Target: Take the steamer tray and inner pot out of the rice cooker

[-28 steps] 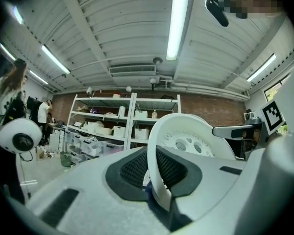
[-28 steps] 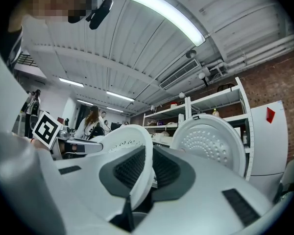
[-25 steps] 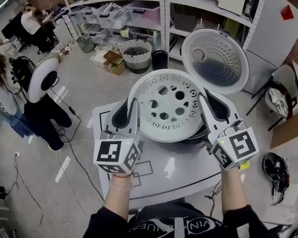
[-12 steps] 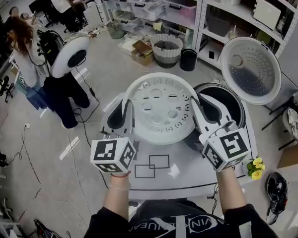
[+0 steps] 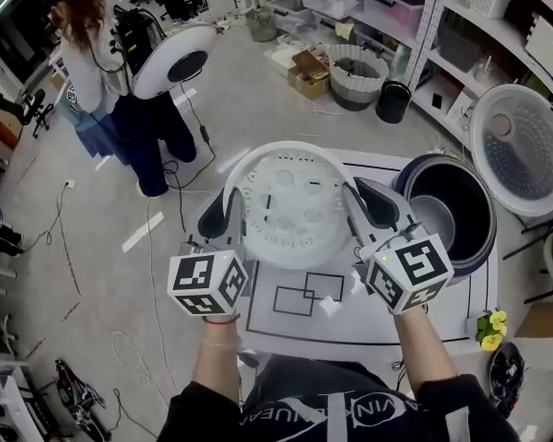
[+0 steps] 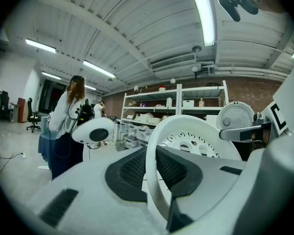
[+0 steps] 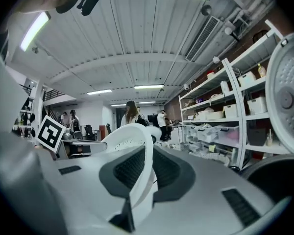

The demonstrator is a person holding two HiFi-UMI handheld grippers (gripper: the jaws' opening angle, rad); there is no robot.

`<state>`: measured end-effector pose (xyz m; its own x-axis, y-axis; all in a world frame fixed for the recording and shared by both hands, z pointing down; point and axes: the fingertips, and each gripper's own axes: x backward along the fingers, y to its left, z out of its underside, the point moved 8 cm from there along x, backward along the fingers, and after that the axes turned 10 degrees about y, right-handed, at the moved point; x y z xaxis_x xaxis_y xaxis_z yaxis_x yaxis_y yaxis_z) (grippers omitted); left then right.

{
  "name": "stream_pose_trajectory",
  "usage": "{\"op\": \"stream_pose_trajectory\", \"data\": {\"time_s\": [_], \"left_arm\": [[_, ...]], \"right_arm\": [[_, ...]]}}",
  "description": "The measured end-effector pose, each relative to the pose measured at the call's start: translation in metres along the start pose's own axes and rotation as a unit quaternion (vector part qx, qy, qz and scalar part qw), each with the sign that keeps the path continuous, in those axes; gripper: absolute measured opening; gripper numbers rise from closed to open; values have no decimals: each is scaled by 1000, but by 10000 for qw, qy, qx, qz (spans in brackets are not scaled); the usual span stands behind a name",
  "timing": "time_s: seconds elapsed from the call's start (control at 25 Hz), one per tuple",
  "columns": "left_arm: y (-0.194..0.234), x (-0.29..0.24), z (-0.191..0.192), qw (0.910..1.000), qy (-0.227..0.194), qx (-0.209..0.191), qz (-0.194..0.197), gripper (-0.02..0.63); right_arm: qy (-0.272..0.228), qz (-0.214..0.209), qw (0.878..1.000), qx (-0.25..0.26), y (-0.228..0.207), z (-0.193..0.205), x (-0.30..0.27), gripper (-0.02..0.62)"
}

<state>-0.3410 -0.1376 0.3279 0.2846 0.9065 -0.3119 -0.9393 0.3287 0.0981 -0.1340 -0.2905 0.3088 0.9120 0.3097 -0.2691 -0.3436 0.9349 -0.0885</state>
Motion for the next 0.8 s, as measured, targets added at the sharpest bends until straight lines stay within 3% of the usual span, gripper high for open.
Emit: {"op": "stream_pose_trajectory", "data": {"time_s": [0.4,0.6,0.8], "left_arm": [[38,5,92,9925,1086,522,-183,49],[48,18,147,9813,1707,846,-285,49],[48,23,183,9698,2246,918,-241,49]], "right_arm": [[1134,-399,9919,-400,25,84,-43,44],[1814,-584,9797,-621,43,136,-50,43],[2403,-700,9633,-970,49,181,-50,43]]}}
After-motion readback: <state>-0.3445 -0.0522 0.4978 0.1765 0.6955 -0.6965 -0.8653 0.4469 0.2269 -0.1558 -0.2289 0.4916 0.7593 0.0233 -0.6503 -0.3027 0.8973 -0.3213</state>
